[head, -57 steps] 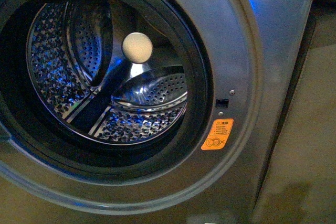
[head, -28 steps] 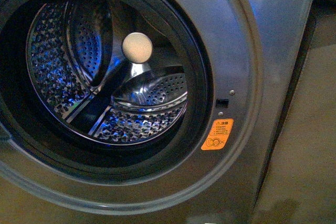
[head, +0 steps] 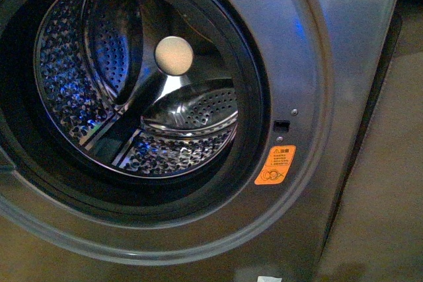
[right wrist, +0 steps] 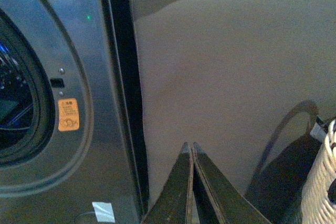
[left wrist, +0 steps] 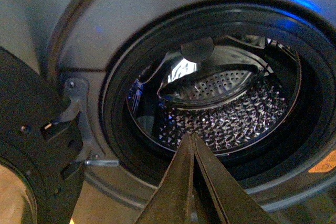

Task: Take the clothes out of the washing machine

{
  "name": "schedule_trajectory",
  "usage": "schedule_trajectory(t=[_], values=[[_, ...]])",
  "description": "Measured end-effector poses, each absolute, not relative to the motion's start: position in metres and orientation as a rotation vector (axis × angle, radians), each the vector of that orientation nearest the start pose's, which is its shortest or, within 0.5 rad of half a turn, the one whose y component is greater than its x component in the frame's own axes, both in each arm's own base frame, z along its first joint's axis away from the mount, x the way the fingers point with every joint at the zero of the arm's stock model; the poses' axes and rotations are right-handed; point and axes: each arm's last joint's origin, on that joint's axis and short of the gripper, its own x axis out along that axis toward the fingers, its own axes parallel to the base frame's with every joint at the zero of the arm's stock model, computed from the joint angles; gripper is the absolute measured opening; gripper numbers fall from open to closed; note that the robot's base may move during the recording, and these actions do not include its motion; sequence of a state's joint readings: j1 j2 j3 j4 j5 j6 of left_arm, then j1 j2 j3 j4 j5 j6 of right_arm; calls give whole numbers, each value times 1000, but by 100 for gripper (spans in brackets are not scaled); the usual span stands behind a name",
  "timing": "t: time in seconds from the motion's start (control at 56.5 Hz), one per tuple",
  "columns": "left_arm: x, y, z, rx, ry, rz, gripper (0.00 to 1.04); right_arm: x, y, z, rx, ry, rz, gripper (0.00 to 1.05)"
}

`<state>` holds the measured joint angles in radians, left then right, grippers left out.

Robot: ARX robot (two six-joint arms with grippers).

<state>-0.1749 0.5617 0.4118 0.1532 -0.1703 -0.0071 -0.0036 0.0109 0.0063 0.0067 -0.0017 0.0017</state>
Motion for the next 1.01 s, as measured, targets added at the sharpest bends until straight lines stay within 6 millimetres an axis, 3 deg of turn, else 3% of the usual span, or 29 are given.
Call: schedule_trajectory(t=[0.195, 0.442, 1.008], values=[[133, -12, 233, -6, 6, -6, 4, 98, 0, 165, 2, -4, -2, 2], [123, -1, 206, -5, 8, -4, 4, 98, 0, 165, 2, -4, -2, 2], [110, 0, 180, -4, -1, -3, 4, 98, 0, 165, 2, -4, -2, 2]])
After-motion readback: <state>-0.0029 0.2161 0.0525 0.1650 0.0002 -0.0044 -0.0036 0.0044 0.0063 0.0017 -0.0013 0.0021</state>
